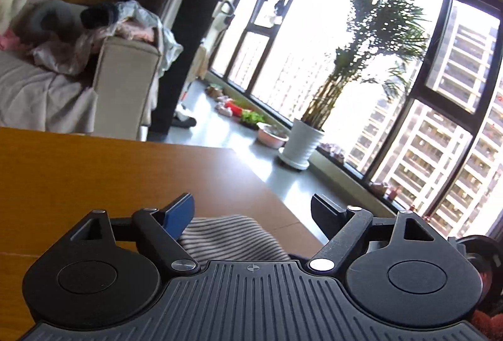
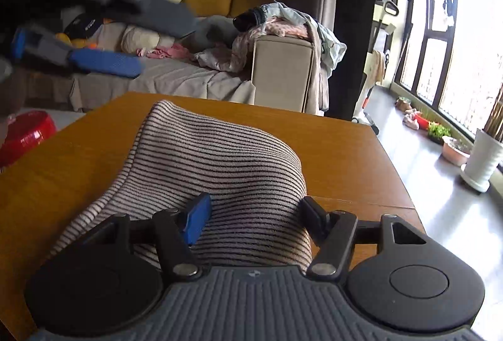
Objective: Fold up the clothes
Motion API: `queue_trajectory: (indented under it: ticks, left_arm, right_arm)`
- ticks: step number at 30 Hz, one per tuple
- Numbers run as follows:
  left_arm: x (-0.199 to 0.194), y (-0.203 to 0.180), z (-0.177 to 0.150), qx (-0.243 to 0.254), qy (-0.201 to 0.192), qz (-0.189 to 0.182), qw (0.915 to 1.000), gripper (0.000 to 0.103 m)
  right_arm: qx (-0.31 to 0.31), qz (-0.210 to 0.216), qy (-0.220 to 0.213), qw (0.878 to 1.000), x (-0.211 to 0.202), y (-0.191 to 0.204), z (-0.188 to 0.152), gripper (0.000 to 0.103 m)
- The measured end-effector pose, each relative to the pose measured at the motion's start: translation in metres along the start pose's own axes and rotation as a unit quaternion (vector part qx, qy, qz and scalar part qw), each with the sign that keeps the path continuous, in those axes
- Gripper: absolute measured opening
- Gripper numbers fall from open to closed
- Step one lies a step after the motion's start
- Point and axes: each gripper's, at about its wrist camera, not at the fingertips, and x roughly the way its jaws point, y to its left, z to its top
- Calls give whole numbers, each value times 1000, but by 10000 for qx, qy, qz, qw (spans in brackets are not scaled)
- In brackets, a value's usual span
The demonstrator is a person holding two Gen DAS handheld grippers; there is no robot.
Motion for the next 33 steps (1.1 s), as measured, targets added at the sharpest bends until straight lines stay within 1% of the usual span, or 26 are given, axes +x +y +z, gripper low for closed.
queue_trajectory:
  ticks: [1, 2, 3, 4, 5, 7, 9, 10, 11, 12, 13, 14, 15, 16, 18, 19, 20, 23, 26, 28, 31, 33]
  left_arm:
    - [13, 1, -2, -7, 198, -18, 9998, 72]
    - [28, 6, -9, -28, 461, 168, 9988, 61]
    - [41, 13, -17, -44, 705, 414, 9966, 57]
    - [49, 20, -24, -22, 853, 587, 9946, 49]
    - [47, 24, -29, 73, 818, 622, 9947, 51]
    - [43, 30, -36, 231, 743, 708, 9944, 51]
    - [25, 26, -32, 240, 658, 872, 9937, 52]
    - [14, 23, -31, 252, 613, 933, 9934, 58]
    - [3, 20, -29, 263, 567, 994, 9931, 65]
    - [-5, 17, -29, 252, 586, 1060, 9923, 70]
    - [-5, 16, -32, 198, 727, 1136, 9907, 80]
    - [-6, 14, -34, 144, 868, 1212, 9887, 82]
    - [-6, 13, -37, 90, 1009, 1288, 9865, 82]
    - [-5, 13, -41, -10, 1165, 1314, 9845, 83]
    - [2, 23, -52, -380, 1498, 1162, 9811, 84]
    - [5, 28, -54, -501, 1527, 1092, 9809, 85]
    - [7, 34, -52, -507, 1482, 1081, 9817, 84]
    - [13, 52, -45, -505, 1340, 1075, 9838, 79]
    - [23, 76, -28, -475, 1128, 1271, 9843, 75]
    - [29, 93, -15, -450, 971, 1437, 9838, 74]
    - [38, 116, -1, -358, 732, 1721, 9817, 74]
    - [41, 125, 8, -253, 606, 1890, 9798, 74]
  right_arm:
    - [115, 119, 49, 9999, -2, -6, -1, 65]
    - [231, 239, 98, 9994, -4, -12, -1, 65]
    - [346, 358, 147, 9987, -5, -17, -2, 65]
    - [461, 477, 195, 9976, -7, -23, -3, 73]
    - [576, 596, 244, 9963, -9, -29, -4, 85]
    - [806, 833, 341, 9927, -13, -40, -5, 94]
    - [1034, 1070, 438, 9879, -16, -52, -6, 95]
    - [1148, 1188, 486, 9851, -18, -58, -7, 95]
    - [1288, 1267, 592, 9818, -14, -64, -10, 95]
    - [1370, 1405, 729, 9778, -7, -67, -12, 95]
    - [1447, 1549, 867, 9734, 0, -70, -15, 95]
    - [1523, 1691, 1004, 9686, 7, -72, -18, 95]
    - [1598, 1833, 1142, 9632, 15, -74, -20, 95]
    - [1560, 1888, 1138, 9628, 18, -72, -19, 96]
    - [1462, 1981, 1104, 9629, 26, -68, -16, 89]
    - [1409, 1956, 1057, 9647, 27, -64, -14, 85]
    - [1355, 1924, 1007, 9667, 28, -60, -12, 83]
    - [1210, 1908, 850, 9704, 54, -48, 7, 75]
    - [1065, 1894, 693, 9736, 79, -37, 26, 71]
    - [968, 1884, 588, 9755, 97, -30, 39, 71]
    - [859, 1915, 426, 9768, 134, -16, 56, 71]
    - [991, 1978, 400, 9744, 156, -12, 64, 72]
